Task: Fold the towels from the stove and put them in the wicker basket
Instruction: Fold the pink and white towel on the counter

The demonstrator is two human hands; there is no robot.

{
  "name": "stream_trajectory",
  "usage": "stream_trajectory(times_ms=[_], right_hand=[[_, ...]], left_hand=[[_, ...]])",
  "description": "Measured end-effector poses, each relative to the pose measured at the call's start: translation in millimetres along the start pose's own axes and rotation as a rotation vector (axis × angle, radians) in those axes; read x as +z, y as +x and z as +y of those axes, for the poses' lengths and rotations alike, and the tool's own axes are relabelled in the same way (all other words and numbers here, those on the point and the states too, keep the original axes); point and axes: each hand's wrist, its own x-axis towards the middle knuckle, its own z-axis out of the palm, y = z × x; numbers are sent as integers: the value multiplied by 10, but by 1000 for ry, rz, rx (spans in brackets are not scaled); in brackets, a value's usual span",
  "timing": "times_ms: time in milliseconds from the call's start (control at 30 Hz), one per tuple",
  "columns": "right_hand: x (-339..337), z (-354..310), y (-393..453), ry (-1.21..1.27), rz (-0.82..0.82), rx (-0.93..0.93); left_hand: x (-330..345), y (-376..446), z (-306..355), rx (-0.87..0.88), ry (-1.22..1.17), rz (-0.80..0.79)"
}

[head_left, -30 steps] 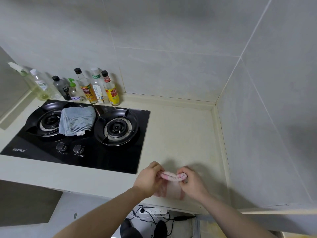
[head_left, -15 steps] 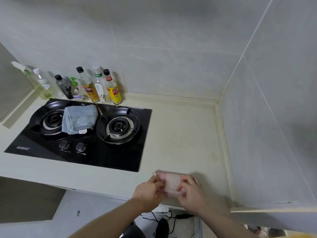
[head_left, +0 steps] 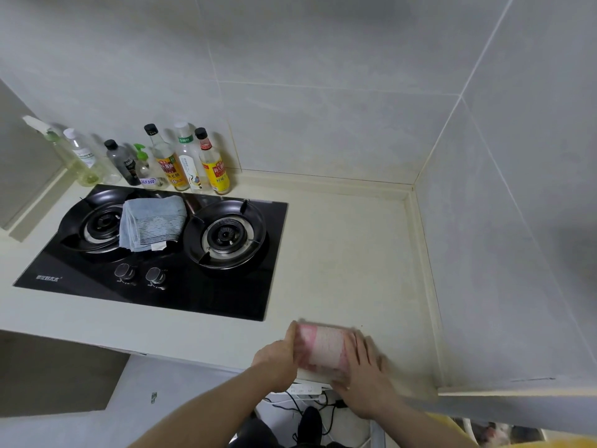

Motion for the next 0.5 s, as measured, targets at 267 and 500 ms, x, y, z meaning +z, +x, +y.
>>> stream_trajectory(times_ms=[267,500], right_hand=[[-107,-172,63,133,172,-237],[45,-93,141,111,31,-69]], left_hand=[[7,99,-82,-12,-94,-48],[-66,116,-101,2,-131,-54]])
